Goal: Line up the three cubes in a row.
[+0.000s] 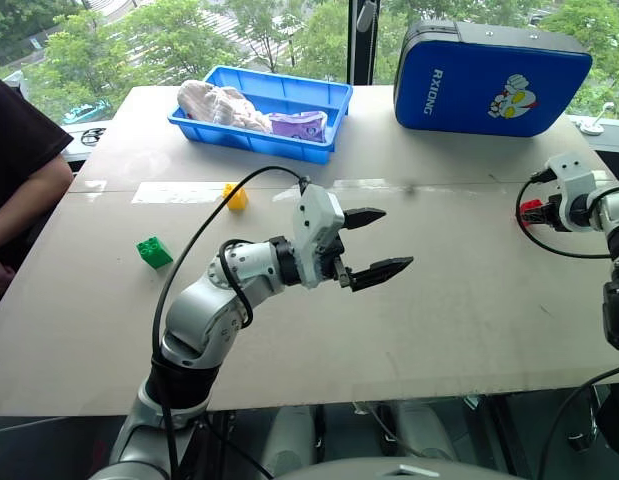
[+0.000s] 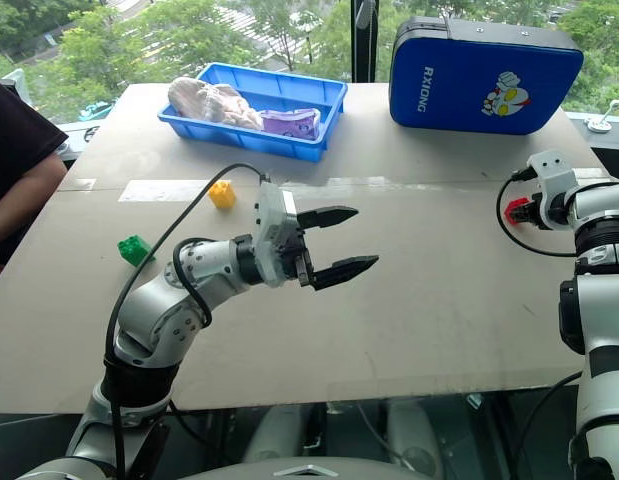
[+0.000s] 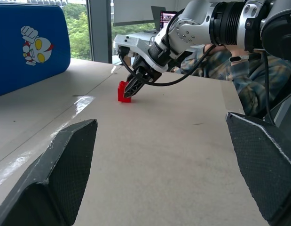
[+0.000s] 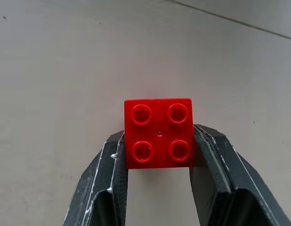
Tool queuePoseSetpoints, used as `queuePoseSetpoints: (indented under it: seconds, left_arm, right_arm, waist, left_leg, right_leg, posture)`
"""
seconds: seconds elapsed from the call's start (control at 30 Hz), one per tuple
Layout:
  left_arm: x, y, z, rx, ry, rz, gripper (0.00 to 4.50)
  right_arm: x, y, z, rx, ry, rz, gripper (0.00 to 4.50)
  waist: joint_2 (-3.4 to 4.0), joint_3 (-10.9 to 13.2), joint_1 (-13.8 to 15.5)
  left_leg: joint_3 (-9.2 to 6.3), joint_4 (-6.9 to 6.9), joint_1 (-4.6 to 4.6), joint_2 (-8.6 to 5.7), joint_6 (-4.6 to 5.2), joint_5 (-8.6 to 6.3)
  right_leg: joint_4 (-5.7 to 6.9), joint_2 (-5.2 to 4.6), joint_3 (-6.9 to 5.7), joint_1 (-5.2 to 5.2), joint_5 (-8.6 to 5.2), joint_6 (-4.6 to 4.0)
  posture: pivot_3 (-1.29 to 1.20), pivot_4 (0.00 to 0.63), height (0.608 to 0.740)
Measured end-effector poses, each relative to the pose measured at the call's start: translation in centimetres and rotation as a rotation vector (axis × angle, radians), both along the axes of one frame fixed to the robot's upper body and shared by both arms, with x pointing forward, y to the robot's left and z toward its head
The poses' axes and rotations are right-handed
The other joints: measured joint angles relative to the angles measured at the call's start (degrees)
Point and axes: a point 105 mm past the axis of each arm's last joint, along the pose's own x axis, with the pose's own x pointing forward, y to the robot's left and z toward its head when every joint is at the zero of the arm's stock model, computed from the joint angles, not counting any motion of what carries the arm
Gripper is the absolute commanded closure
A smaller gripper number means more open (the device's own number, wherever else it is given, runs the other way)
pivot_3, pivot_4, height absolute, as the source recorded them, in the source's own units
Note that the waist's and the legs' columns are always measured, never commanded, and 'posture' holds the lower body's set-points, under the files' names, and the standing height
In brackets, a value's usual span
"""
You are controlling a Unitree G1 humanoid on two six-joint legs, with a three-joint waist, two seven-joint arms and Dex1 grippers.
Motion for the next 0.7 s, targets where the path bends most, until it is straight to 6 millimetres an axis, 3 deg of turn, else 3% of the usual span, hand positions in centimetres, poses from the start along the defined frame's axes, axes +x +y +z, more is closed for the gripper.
queuePoseSetpoints:
  seconds: [0.13, 0.23, 0.3, 0.4, 0.7]
  left_arm:
    - [0.0, 0.1, -0.1, 0.003, 0.002, 0.006, 0.00]
    - [0.2, 0.9, -0.2, 0.009, 0.005, 0.039, 0.00]
    - [0.4, 2.0, -0.6, 0.011, 0.018, 0.083, 0.00]
    - [0.3, 3.1, -1.1, 0.025, 0.029, 0.112, 0.00]
    - [-0.3, 6.8, -2.2, 0.072, 0.052, 0.214, 0.00]
  right_arm:
    - [0.1, 1.8, 0.6, 0.009, -0.028, 0.107, 3.21]
    - [-0.3, 4.9, 1.8, 0.059, -0.101, 0.250, 3.21]
    - [-1.4, 8.0, 3.0, 0.096, -0.153, 0.394, 3.21]
    - [-2.7, 10.9, 3.8, 0.088, -0.174, 0.527, 3.21]
    - [-5.7, 18.4, 2.8, -0.052, -0.093, 0.835, 3.21]
  waist:
    - [0.00, 0.0, 0.1]
    - [0.01, 0.0, 0.0]
    - [0.03, 0.0, 0.0]
    - [0.04, 0.0, 0.2]
    - [0.04, 0.0, 0.1]
  left_leg:
    - [-0.03, 0.00, -0.01, 0.01, 0.00, 0.00]
    - [-0.03, 0.00, 0.00, 0.17, 0.00, 0.00]
    - [-0.06, 0.00, -0.01, 0.27, 0.00, 0.00]
    - [-0.09, 0.00, 0.00, 0.29, 0.00, 0.00]
    - [-0.03, 0.06, 0.00, 0.30, -0.01, 0.00]
  right_leg:
    - [0.00, 0.00, -0.03, 0.00, 0.00, 0.00]
    - [0.01, 0.01, -0.03, -0.01, 0.00, 0.01]
    - [0.02, 0.06, -0.07, -0.01, 0.00, 0.01]
    - [0.03, 0.07, -0.12, -0.01, 0.00, 0.00]
    - [0.03, 0.02, -0.12, -0.01, -0.14, -0.24]
  posture:
    - [0.00, 0.150, 0.740]
    - [0.00, 0.150, 0.740]
    - [0.00, 0.150, 0.740]
    - [0.00, 0.150, 0.740]
    - [0.00, 0.150, 0.740]
